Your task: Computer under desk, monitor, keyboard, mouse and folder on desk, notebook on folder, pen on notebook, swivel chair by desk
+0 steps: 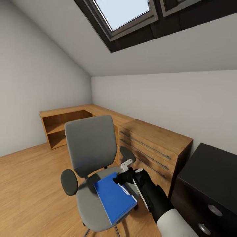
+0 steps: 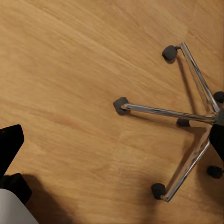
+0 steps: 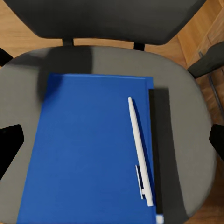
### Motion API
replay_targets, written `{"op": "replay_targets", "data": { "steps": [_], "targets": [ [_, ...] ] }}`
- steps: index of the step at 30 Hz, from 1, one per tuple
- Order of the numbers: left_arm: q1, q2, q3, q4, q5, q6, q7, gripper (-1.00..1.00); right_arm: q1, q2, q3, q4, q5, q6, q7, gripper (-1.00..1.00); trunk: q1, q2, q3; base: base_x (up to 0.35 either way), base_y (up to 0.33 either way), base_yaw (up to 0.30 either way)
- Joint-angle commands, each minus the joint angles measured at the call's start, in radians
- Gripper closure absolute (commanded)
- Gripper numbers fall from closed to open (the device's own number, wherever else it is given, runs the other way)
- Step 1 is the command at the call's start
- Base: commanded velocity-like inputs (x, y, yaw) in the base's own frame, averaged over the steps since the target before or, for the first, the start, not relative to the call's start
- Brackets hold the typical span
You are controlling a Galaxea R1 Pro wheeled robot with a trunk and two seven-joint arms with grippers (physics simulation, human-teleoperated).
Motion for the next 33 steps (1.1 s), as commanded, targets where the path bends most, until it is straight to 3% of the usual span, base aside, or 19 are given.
{"op": "replay_targets", "data": {
  "steps": [1,7,11,14,33],
  "targets": [
    [0.0,0.001,-0.004,-0.002,0.01,-0.01,0.003,-1.0,-0.002,0.0,0.0,0.001,0.011,0.004,0.007,-1.0,0.004,-0.008,-0.004,0.0,0.0,0.0],
    [0.001,0.002,-0.004,-0.003,0.01,-0.012,0.003,-1.0,-0.015,-0.001,-0.03,0.01,0.011,0.0,0.008,-1.0,0.027,-0.05,-0.023,0.0,0.0,0.0],
    [0.001,0.002,-0.005,-0.003,0.009,-0.012,0.003,-1.0,-0.022,-0.001,-0.098,0.02,0.012,-0.032,0.01,-1.0,0.042,-0.078,-0.035,0.0,0.0,0.0],
    [0.001,0.002,-0.005,-0.001,0.009,-0.012,0.002,-1.0,-0.034,-0.002,-0.126,0.029,0.011,-0.05,0.016,-1.0,0.054,-0.099,-0.045,0.0,0.0,0.0],
    [0.001,-0.002,-0.005,0.002,0.023,-0.014,0.006,-1.0,-0.052,-0.001,-0.145,0.102,0.014,-0.065,0.021,-1.0,0.127,-0.232,-0.104,0.0,0.0,0.0]
  ]
}}
